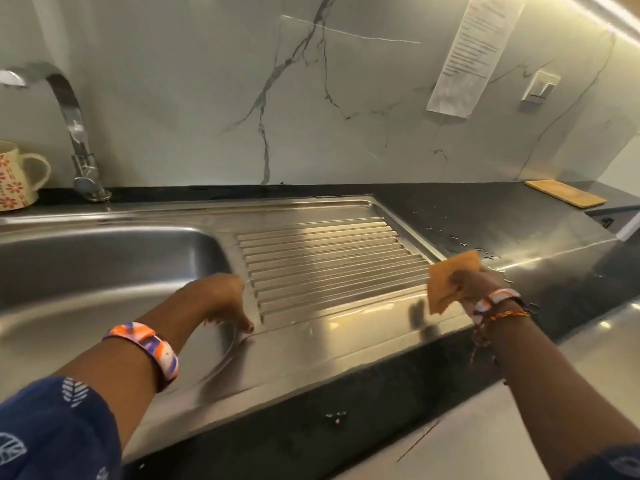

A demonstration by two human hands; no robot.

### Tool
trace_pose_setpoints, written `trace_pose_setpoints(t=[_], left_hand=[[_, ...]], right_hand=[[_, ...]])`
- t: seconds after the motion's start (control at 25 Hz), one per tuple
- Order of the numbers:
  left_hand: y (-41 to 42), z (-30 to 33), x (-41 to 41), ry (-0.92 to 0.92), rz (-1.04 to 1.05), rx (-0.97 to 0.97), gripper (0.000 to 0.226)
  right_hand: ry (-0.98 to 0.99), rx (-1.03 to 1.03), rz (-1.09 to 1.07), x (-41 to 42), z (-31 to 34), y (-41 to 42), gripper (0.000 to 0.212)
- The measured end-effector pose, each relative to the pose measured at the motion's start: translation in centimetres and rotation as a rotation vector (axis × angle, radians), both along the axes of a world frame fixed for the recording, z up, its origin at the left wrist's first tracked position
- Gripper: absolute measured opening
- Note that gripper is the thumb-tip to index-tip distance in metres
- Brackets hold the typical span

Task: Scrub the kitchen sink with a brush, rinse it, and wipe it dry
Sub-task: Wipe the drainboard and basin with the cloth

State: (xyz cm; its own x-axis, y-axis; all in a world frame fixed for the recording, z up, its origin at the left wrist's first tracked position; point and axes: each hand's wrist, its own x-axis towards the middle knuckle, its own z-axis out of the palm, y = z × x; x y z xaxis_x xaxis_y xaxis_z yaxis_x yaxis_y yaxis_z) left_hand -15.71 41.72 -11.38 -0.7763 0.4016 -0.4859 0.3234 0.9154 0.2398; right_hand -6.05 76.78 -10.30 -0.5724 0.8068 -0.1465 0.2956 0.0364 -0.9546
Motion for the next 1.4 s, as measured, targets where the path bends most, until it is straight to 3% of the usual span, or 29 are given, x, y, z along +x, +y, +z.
trace_pose_setpoints(t=[0.08,0.16,0.24,0.36,0.64,0.8,1.12,1.2,1.32,1.4], left_hand=[[1.2,-0.3,-0.6,-0.140,0.004,-0.117,0.024],[1.7,-0.9,-1.0,-0.209,0.010,-0.198,0.030],[1.4,-1.3,-1.3,-0.232,0.042,-0.160,0.028],[0.7,-1.5,-1.1,-0.285,0.105,-0.030,0.022],[0.0,-2.1,1.2,-0.010,0.008,-0.028,0.031],[-3.2,-1.3,3.9,-0.061,-0.029,0.006,0.019],[-10.3,-0.4,6.6,-0.071,-0.012,-0.234,0.033],[-10.7,-0.7,6.6,-0.113,0.005,-0.258,0.037],[-10.2,-0.4,6.5,-0.223,0.015,-0.317,0.034],[-9.9,-0.4,6.2,-0.275,0.036,-0.335,0.036]], right_hand=[[-0.172,0.415,-0.043,-0.8,-0.2,3.5,0.067],[-0.323,0.578,0.046,-1.3,-1.0,5.5,0.061],[-0.517,0.702,0.254,-2.1,-2.9,6.2,0.047],[-0.644,0.814,0.425,-2.9,-5.0,4.6,0.026],[-0.620,0.864,0.732,-1.1,-3.5,-8.0,0.048],[-0.513,0.749,0.749,0.5,-3.3,-17.3,0.045],[-0.368,0.637,0.795,2.3,-4.2,-30.2,0.033],[-0.294,0.429,0.848,2.3,-4.1,-31.6,0.027],[-0.053,-0.192,0.761,2.3,-3.1,-30.4,0.021],[0.056,-0.230,0.584,2.3,-2.1,-27.2,0.020]])
